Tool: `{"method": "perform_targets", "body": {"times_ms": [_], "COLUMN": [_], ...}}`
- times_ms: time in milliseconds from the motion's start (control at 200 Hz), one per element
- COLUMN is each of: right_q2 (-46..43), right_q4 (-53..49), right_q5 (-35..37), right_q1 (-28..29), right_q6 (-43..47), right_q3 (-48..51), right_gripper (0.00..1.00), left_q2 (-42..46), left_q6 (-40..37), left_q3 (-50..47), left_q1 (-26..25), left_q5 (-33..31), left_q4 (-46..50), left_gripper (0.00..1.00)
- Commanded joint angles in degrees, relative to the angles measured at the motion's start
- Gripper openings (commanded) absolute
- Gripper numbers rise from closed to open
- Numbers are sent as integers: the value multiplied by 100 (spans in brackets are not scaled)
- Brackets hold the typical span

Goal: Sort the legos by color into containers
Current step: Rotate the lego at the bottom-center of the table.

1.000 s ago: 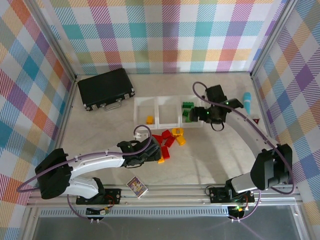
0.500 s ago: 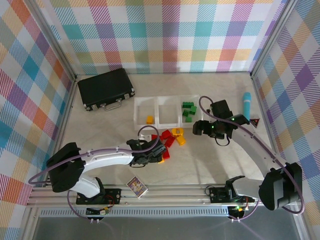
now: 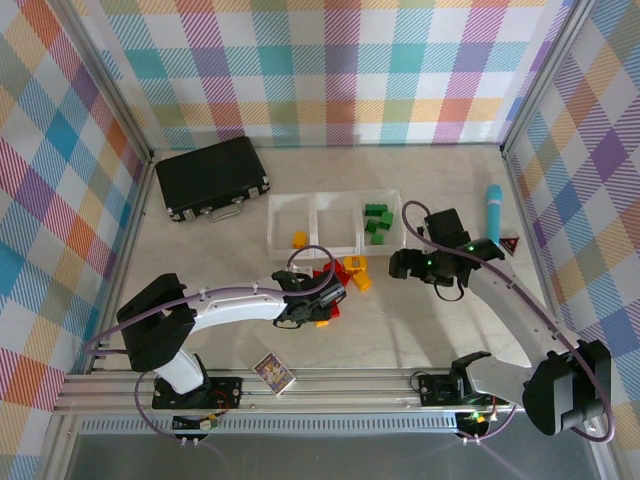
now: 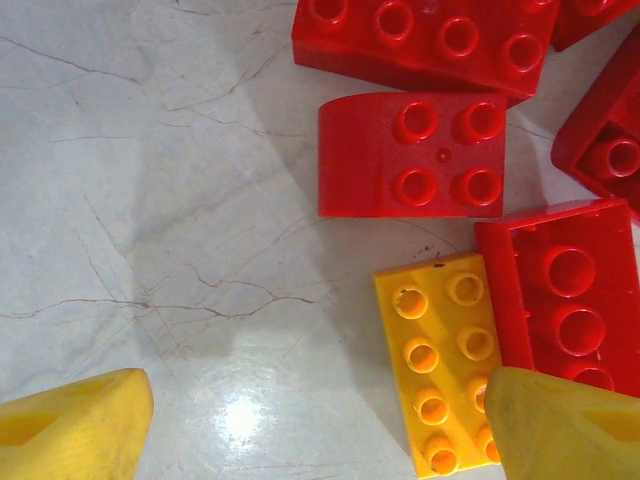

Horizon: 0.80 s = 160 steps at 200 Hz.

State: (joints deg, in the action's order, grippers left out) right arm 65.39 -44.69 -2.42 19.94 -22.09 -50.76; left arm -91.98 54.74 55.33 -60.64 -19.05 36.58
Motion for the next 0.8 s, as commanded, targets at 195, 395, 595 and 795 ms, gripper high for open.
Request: {"method": "perform_targets", "body": {"times_ms": [195, 395, 595, 795], "right_q2": [-114, -93, -123, -100], "right_q4": [-16, -4, -62, -48], "right_q5": [57, 69, 139, 102], "right_q1": [36, 36, 36, 36], "right_q6": [65, 72, 108, 108], "right_q3": [151, 232, 269, 295], "right_gripper": [88, 88, 88, 88], "left_q2": [161, -67, -289, -630], "left_q6": [4, -203, -361, -420], "left_q3": [-259, -40, 174, 326], "left_q1": [61, 70, 70, 62], "left_q5": [199, 376, 554, 794], "left_q4": [-271, -435, -421, -654], "left_gripper": [85, 86, 86, 86]}}
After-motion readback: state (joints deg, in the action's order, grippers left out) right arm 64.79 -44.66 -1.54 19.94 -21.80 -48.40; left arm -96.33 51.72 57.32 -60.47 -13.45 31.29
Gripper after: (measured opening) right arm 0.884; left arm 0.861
